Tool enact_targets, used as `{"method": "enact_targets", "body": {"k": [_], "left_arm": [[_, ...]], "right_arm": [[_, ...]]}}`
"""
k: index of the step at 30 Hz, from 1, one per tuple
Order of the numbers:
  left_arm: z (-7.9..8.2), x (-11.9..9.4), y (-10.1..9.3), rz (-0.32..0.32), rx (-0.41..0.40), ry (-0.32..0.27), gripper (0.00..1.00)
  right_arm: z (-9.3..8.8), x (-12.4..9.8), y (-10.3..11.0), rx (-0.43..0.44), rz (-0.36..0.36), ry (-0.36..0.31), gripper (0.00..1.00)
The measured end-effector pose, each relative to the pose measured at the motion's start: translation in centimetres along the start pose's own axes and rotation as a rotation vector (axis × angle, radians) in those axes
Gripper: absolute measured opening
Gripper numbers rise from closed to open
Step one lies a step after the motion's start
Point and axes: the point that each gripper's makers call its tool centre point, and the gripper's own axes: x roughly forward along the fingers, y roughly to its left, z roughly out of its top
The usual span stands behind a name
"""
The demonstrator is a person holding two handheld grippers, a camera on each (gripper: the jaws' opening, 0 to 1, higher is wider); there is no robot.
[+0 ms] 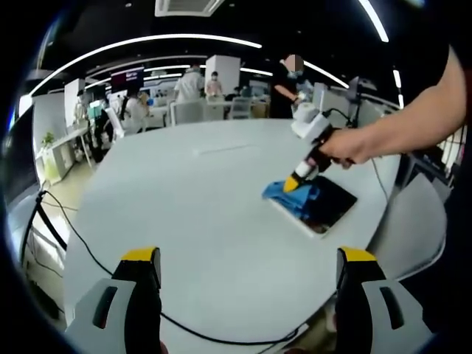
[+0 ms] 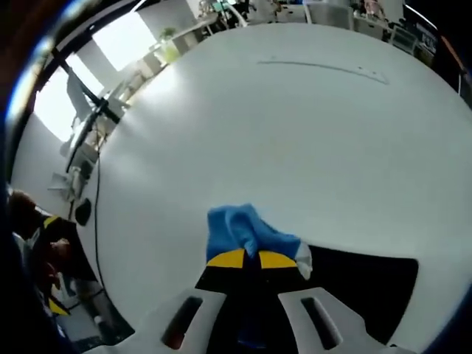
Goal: Wipe the mirror surface with the cleaning cloth until all visible marks leave the cleaned area.
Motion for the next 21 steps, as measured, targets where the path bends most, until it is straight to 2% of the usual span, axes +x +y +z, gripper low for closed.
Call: {"method": "enact_targets", "body": {"k": [21], "left_arm": [[0.6, 0.8, -0.6, -0.013, 0.001, -0.002, 1.00]], "right_arm": [[-1.4, -0.6, 0.4, 0.008, 0.014, 0.001, 0.00]]}}
